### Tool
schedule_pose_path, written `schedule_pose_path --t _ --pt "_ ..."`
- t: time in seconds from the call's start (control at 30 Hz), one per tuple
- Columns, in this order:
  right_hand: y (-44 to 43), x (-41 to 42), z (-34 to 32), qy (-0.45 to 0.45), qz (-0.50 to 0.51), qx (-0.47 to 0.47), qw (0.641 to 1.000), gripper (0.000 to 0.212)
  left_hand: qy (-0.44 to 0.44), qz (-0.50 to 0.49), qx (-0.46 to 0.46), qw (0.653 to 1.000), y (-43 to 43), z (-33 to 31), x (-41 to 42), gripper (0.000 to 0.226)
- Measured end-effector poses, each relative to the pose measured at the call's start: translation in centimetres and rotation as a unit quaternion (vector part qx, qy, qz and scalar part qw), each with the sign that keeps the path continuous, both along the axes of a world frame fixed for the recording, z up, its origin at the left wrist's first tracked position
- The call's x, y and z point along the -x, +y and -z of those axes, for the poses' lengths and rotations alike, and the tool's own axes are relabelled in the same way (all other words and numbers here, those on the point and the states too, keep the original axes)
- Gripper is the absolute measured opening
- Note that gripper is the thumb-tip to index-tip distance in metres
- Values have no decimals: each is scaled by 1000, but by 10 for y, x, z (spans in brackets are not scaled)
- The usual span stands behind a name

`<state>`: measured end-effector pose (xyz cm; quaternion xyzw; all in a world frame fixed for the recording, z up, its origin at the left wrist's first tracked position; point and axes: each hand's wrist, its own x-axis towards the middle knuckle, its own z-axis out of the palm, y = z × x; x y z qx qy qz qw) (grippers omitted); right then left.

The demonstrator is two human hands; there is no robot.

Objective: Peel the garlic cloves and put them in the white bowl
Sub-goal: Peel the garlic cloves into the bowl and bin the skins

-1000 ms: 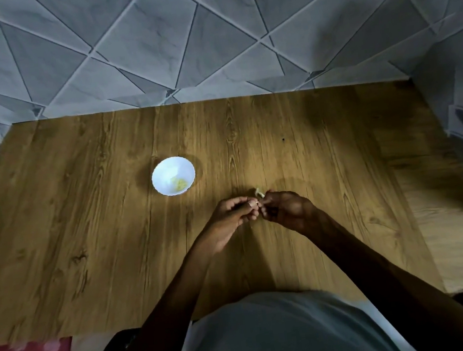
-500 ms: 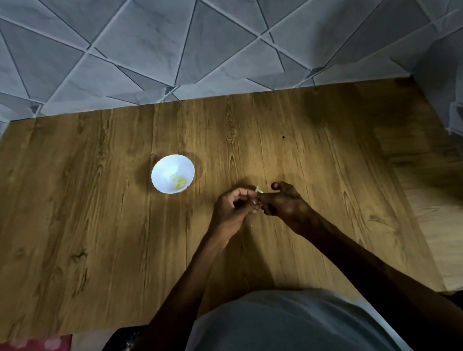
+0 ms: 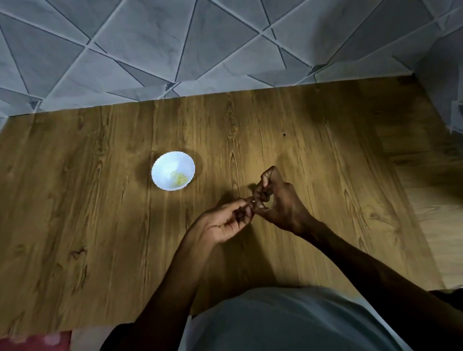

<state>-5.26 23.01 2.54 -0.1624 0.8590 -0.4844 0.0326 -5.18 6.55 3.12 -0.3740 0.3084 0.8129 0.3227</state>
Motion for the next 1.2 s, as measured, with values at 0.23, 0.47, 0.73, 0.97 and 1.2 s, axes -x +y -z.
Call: schedule_pose_path --t 0.23,0.47,0.73,0.97,1.2 --pt "4 1 6 -53 57 82 994 33 77 28 64 995 -9 -4 3 10" --pt "0 0 1 -15 47 25 998 39 109 53 134 984 -4 -3 0 8" --pt "-3 -7 0 10 31 -37 999 47 173 65 202 962 3 -5 -6 12" --pt "-1 0 -1 -81 100 5 992 45 379 132 396 826 8 0 -14 14" --pt "16 12 -11 -470 99 243 843 20 515 185 439 713 4 -1 -18 14"
